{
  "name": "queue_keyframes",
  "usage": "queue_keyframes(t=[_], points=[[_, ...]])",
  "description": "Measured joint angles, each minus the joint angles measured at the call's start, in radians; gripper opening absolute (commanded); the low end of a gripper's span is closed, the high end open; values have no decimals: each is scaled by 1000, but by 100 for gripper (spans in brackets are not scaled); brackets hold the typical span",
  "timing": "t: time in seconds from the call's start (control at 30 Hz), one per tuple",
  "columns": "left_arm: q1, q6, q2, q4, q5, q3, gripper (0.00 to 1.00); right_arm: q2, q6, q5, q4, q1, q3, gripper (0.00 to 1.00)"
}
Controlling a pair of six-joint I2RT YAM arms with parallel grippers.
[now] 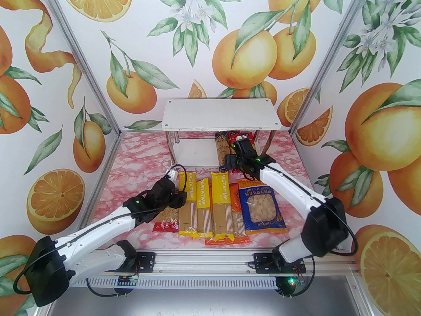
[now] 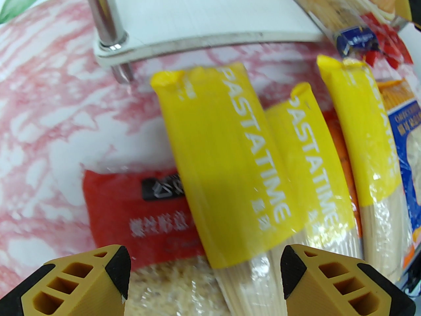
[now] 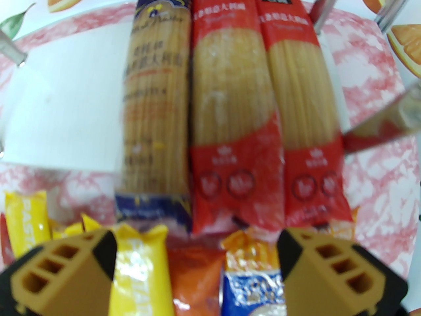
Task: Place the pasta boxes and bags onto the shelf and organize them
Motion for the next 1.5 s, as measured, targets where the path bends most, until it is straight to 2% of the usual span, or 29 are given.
queue_keyframes(t=[0.07, 0.27, 0.63, 1.0, 1.3, 1.5], points=[[-29, -28, -3, -10, 0, -3, 88, -43, 2, -1, -7, 7, -18, 89], [-97, -126, -38, -56, -6, -9, 92, -163, 15, -19, -40, 30, -70, 91], [-142, -305, -12, -105, 55, -46, 93, -259, 42, -37, -82, 39, -127, 93], [-192, -383, 137, -106, 71, -22, 89, -307, 44, -53, -88, 39, -127, 96], [-244, -415, 166, -163, 62, 54, 88, -333, 44, -62, -97, 39, -134, 97], [-247, -436, 183, -173, 62, 57, 88, -333, 41, -72, -102, 39, -135, 97]])
